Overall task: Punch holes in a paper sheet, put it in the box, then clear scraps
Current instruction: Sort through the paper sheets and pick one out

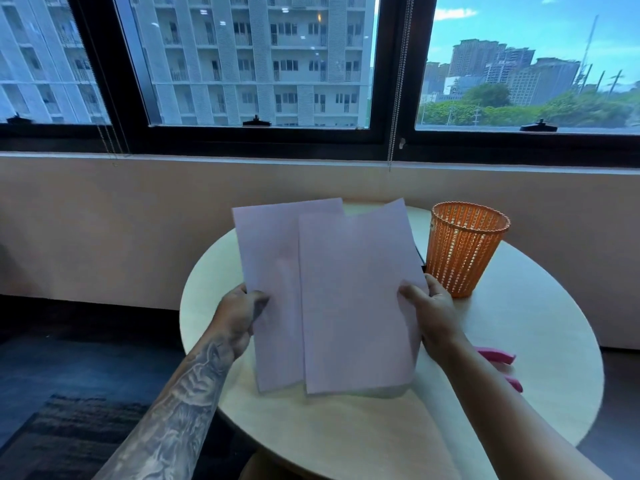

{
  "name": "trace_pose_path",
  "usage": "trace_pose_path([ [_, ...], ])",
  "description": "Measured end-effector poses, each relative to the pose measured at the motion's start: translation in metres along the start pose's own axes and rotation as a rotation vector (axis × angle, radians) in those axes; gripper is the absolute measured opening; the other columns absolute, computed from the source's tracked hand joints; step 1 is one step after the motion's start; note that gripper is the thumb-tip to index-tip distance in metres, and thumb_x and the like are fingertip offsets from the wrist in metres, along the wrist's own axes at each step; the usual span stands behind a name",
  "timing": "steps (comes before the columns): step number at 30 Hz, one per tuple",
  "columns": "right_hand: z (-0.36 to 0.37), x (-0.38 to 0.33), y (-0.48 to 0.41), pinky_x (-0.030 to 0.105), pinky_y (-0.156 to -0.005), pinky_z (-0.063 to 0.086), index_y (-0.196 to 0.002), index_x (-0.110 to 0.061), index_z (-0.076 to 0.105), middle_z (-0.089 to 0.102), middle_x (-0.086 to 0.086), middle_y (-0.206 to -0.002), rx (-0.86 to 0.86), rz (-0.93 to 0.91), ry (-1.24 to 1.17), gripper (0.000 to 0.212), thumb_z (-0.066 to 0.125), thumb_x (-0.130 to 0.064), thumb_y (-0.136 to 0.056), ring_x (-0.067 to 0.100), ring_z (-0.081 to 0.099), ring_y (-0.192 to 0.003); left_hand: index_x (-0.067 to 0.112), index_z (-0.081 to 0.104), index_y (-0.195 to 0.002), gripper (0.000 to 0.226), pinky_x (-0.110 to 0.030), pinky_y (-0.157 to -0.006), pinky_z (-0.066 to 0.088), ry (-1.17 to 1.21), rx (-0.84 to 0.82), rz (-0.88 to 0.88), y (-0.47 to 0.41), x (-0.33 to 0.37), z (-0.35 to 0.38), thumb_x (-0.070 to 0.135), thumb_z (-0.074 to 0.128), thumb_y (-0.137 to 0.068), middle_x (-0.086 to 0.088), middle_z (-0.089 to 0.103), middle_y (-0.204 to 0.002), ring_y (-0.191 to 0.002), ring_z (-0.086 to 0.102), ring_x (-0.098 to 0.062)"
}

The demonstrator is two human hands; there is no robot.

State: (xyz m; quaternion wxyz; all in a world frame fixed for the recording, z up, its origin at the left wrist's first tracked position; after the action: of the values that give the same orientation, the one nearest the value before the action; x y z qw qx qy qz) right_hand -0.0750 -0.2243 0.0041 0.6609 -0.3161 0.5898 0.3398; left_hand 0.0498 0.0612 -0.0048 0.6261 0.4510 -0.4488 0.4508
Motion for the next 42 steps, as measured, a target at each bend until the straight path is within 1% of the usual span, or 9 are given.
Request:
trace_pose_path([
  [6,0.009,0.007,-0.003,0.058,-0.094,0.055,-0.113,-0.026,0.061,0.071,0.01,-0.115,-0.081,0.019,-0.038,0.02,0.066,-0.018,-0.095,0.033,0.071,-0.103,0.008,0.068,-0.108,0.03,-0.039,-0.079,0.057,0.071,-0.202,-0.055,0.009,-0.005,0.025,0.033,0.068,-0.092,-0.011,0.072,-0.11,-0.091,0.068,-0.03],
  [11,0.015,-0.004,0.0,0.048,-0.092,0.058,-0.113,-0.018,0.065,0.076,0.011,-0.11,-0.077,-0.08,-0.078,0.021,0.065,-0.006,-0.095,0.032,0.073,-0.101,0.004,0.071,-0.112,0.021,-0.042,-0.082,0.06,0.023,-0.174,0.122,0.014,0.002,0.034,0.004,0.067,-0.091,-0.016,0.075,-0.11,-0.091,0.072,-0.032],
  [18,0.016,-0.035,-0.001,0.042,-0.083,0.061,-0.103,-0.012,0.069,0.075,0.015,-0.105,-0.068,-0.194,-0.087,0.01,0.065,-0.008,-0.095,0.027,0.074,-0.091,0.007,0.073,-0.104,0.018,-0.032,-0.072,0.059,-0.002,-0.131,0.264,0.015,0.031,0.042,0.0,0.067,-0.089,-0.011,0.077,-0.101,-0.085,0.074,-0.024],
  [22,0.017,-0.025,0.005,0.038,-0.082,0.062,-0.103,-0.014,0.069,0.077,0.007,-0.099,-0.069,-0.192,-0.025,0.013,0.064,-0.006,-0.096,0.024,0.074,-0.091,0.006,0.075,-0.093,0.016,-0.038,-0.082,0.059,-0.021,-0.14,0.28,0.019,0.018,0.038,0.01,0.075,-0.078,-0.015,0.076,-0.101,-0.088,0.071,-0.026],
  [27,0.016,-0.01,0.01,0.043,-0.085,0.06,-0.101,-0.014,0.065,0.075,0.009,-0.099,-0.082,-0.17,0.023,0.009,0.064,-0.006,-0.096,0.025,0.071,-0.093,0.007,0.076,-0.094,0.01,-0.033,-0.08,0.059,-0.026,-0.08,0.273,0.021,0.005,0.038,0.003,0.067,-0.091,-0.011,0.077,-0.097,-0.087,0.069,-0.022],
  [32,0.011,0.002,0.005,0.033,-0.09,0.054,-0.137,-0.021,0.051,0.067,0.0,-0.121,-0.073,-0.13,0.077,0.052,0.073,-0.028,-0.091,0.015,0.067,-0.109,0.012,0.076,-0.096,0.01,-0.026,-0.059,0.055,0.051,-0.009,0.252,0.018,0.012,0.035,0.01,0.068,-0.092,-0.005,0.077,-0.093,-0.078,0.068,-0.021],
  [36,0.017,0.019,0.012,0.043,-0.098,0.052,-0.13,-0.023,0.051,0.062,0.003,-0.121,-0.028,0.024,-0.119,0.08,0.084,-0.051,-0.064,0.019,0.065,-0.109,0.015,0.074,-0.099,0.01,-0.034,-0.065,0.055,0.224,0.043,0.136,0.013,0.007,0.038,0.013,0.069,-0.091,-0.003,0.076,-0.101,-0.089,0.067,-0.025],
  [38,0.028,0.025,0.017,0.045,-0.097,0.052,-0.13,-0.018,0.052,0.065,0.008,-0.12,-0.074,0.07,-0.223,0.072,0.082,-0.042,-0.069,0.021,0.066,-0.106,0.016,0.072,-0.102,0.012,-0.039,-0.071,0.056,0.313,0.033,0.098,0.015,0.007,0.045,0.012,0.068,-0.091,-0.004,0.074,-0.108,-0.094,0.068,-0.024],
  [42,0.046,0.021,0.021,0.041,-0.079,0.059,-0.114,-0.015,0.063,0.075,0.002,-0.103,-0.069,0.013,-0.321,0.023,0.064,-0.003,-0.094,0.017,0.071,-0.09,0.014,0.071,-0.103,0.014,-0.04,-0.069,0.059,0.344,-0.082,0.051,0.028,0.003,0.061,0.007,0.062,-0.094,-0.003,0.076,-0.101,-0.086,0.072,-0.019],
])
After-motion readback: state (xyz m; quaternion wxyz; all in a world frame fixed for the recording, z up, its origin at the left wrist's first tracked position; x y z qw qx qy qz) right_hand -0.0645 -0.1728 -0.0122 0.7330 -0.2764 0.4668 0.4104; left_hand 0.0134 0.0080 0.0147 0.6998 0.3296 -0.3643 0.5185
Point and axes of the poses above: each hand's wrist, its own y-axis away from the middle knuckle, its own z-axis out of the palm, x = y × z, the point moved 3 cm from there along -y, towards the middle knuckle
